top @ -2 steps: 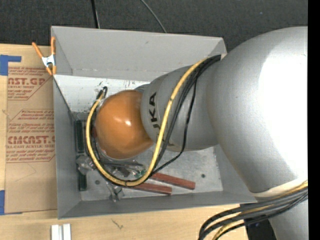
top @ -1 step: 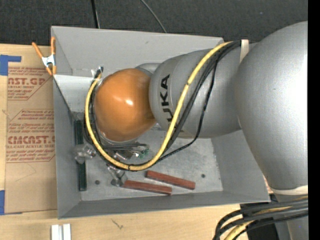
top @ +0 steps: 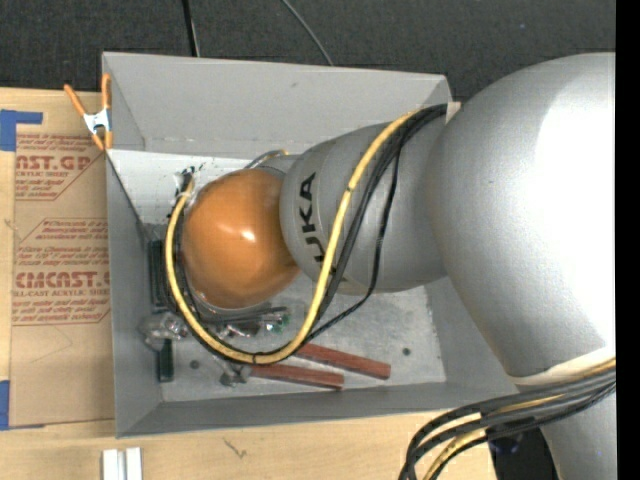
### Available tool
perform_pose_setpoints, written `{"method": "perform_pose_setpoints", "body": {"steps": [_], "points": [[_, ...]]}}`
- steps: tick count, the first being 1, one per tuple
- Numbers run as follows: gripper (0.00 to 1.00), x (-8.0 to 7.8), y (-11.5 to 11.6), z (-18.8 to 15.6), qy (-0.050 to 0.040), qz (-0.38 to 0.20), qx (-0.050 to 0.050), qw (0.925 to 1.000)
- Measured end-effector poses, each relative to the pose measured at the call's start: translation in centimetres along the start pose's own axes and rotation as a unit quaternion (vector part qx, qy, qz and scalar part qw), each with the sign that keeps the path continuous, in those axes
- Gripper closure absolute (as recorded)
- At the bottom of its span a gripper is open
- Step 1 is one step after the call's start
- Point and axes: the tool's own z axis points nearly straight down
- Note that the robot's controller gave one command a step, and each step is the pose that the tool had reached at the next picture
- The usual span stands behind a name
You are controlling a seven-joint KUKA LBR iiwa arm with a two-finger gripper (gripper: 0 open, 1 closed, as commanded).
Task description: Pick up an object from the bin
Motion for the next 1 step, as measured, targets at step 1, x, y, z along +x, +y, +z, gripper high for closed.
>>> {"method": "perform_pose_setpoints", "body": {"steps": [1], "points": [[1.00,-2.15,-2.97,2.87,-0.0013,-0.158,-0.001,0.9875]]}}
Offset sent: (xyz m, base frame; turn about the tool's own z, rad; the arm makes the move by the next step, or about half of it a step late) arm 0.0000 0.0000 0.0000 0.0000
